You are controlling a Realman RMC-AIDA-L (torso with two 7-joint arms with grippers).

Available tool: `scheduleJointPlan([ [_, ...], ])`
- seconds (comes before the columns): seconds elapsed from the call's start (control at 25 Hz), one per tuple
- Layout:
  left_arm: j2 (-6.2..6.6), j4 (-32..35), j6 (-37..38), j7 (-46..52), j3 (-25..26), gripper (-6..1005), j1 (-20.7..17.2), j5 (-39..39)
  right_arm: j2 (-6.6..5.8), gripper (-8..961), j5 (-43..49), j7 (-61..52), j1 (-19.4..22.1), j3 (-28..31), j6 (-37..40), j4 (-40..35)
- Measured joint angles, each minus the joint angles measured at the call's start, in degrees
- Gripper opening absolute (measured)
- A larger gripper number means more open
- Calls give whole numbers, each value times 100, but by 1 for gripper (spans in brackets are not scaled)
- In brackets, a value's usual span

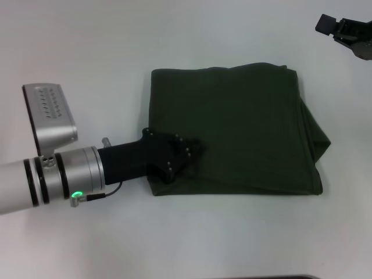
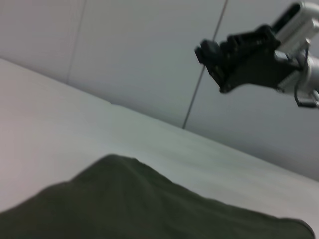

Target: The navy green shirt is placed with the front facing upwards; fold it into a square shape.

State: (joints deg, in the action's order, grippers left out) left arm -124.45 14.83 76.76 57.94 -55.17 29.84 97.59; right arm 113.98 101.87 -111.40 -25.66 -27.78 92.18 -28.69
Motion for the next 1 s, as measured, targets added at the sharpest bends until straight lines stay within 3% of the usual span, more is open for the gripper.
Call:
scheduleJointPlan([
  [0.28, -4, -2, -70, 36, -531, 83, 55, 4, 1, 64, 0, -22, -41, 0, -16, -5],
  [0.72, -14, -16, -234, 116, -717, 85, 94, -3, 5, 65, -8, -34, -53, 20, -14, -5],
  [1.0, 48, 274, 553, 123, -417, 86, -23, -119, 9, 65, -5, -12, -42, 37, -17, -5],
])
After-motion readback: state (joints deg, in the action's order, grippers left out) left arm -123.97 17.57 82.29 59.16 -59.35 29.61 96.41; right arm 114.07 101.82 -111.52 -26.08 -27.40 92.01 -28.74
